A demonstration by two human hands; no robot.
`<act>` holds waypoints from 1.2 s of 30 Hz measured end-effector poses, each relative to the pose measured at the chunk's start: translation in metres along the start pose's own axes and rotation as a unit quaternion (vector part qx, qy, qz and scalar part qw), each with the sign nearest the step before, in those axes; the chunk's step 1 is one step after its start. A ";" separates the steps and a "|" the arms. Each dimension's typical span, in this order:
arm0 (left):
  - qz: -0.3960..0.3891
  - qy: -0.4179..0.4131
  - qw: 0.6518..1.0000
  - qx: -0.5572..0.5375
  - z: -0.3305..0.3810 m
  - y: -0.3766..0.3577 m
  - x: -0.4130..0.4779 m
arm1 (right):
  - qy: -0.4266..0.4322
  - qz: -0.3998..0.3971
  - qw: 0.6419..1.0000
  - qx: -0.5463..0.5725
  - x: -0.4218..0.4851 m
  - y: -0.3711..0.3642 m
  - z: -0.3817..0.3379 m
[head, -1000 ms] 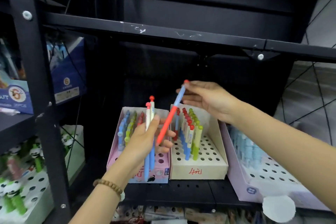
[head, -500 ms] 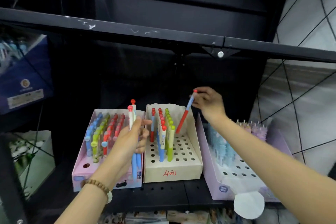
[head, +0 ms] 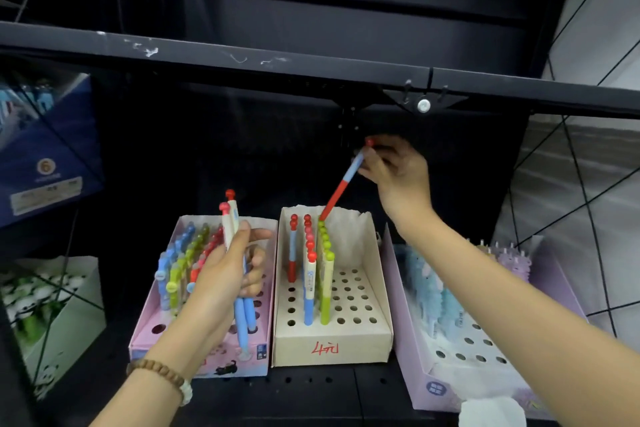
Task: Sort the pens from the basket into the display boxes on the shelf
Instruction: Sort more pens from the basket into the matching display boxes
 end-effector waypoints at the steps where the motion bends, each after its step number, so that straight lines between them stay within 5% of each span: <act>1: 0.003 -0.005 1.000 -0.002 0.002 0.001 -0.001 | 0.013 -0.007 1.000 0.010 -0.002 -0.006 -0.005; 6: 0.000 -0.011 1.000 -0.004 0.006 0.005 -0.004 | -0.020 -0.070 0.997 0.033 -0.012 -0.032 -0.004; 12: -0.012 0.021 1.000 -0.011 0.002 0.010 -0.006 | -0.080 -0.195 0.951 -0.225 -0.024 -0.051 0.029; 26: -0.014 0.051 0.998 -0.019 -0.003 0.016 -0.007 | -0.122 -0.210 0.940 -0.240 -0.025 -0.054 0.038; 29: -0.023 0.051 0.998 -0.036 -0.002 0.013 -0.007 | -0.125 -0.218 0.909 -0.332 -0.026 -0.054 0.041; 32: -0.042 0.043 0.996 -0.069 0.000 0.008 -0.009 | -0.079 -0.247 0.839 -0.478 -0.022 -0.063 0.038; 36: -0.047 0.023 0.996 -0.076 0.002 0.007 -0.011 | -0.132 -0.330 0.758 -0.546 -0.017 -0.073 0.033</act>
Point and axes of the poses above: each hand's wrist, its own x-axis towards the middle knuckle, its own y-axis out of the back of the hand, z = x × y, the point moved 3 cm from there along x, towards the middle knuckle, and after that the axes turned 11 degrees about -z, right-handed, at the moved point
